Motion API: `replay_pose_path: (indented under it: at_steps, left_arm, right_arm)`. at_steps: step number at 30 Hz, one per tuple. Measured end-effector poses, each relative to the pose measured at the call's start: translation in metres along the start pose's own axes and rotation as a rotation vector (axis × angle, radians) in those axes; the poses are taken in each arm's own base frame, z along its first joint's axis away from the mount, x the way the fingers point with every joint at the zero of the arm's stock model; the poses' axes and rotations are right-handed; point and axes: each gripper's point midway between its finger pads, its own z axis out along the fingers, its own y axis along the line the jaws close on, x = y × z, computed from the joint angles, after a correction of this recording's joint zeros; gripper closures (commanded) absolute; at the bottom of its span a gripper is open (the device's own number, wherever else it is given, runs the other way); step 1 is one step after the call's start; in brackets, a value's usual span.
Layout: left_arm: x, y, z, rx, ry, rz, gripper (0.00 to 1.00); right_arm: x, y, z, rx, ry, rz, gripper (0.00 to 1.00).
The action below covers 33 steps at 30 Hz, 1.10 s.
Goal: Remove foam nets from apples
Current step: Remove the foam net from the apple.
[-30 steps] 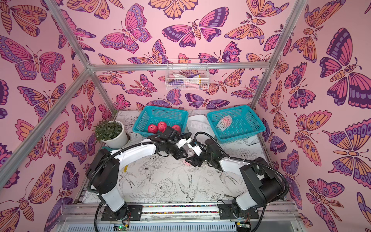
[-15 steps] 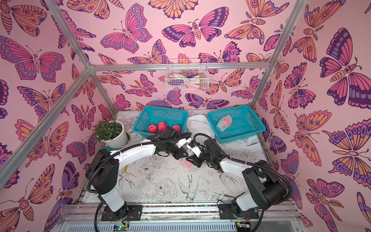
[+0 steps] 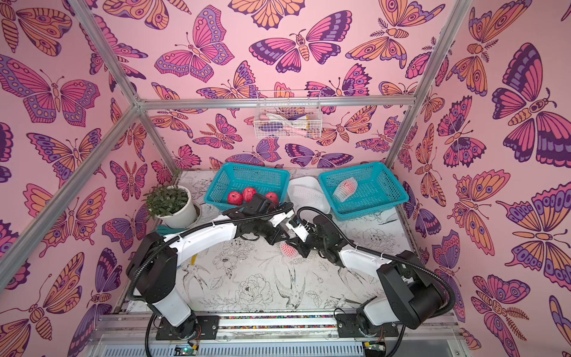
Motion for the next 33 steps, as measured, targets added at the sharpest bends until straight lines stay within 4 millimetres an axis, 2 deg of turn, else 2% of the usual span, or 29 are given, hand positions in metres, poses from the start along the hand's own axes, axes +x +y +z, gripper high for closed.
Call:
replay_pose_path:
  at_steps: [3, 5, 8, 12, 13, 22, 26, 30, 33]
  left_arm:
    - [0.002, 0.003, 0.001, -0.015, 0.004, -0.003, 1.0]
    - [0.006, 0.005, 0.002, -0.022, 0.011, -0.007, 1.0]
    - [0.01, 0.007, 0.003, -0.029, 0.02, -0.014, 1.0]
    - [0.011, 0.008, 0.003, -0.032, 0.022, -0.014, 1.0]
    - [0.011, 0.008, 0.003, -0.033, 0.022, -0.014, 1.0]
    - [0.013, 0.007, 0.004, -0.028, 0.025, -0.017, 1.0]
    - [0.014, 0.004, 0.005, -0.019, 0.026, -0.013, 1.0]
    - [0.012, 0.0, 0.003, -0.012, 0.019, -0.005, 1.0]
    - [0.01, -0.001, 0.002, -0.011, 0.011, 0.0, 1.0]
  right_arm:
    - [0.002, 0.0, 0.0, 0.004, 0.004, 0.002, 0.75]
    - [0.004, 0.0, 0.0, 0.006, 0.006, 0.004, 0.56]
    - [0.006, -0.002, 0.0, 0.014, 0.011, 0.003, 0.33]
    - [0.013, -0.004, 0.0, 0.031, 0.041, 0.015, 0.15]
    - [0.016, -0.004, -0.001, 0.033, 0.053, 0.022, 0.0]
    - [0.034, -0.007, 0.004, 0.039, 0.114, 0.054, 0.01]
    - [0.04, -0.008, 0.008, 0.035, 0.132, 0.065, 0.17]
    - [0.036, -0.011, 0.011, 0.038, 0.121, 0.065, 0.33]
    - [0.032, -0.012, 0.012, 0.041, 0.107, 0.057, 0.39]
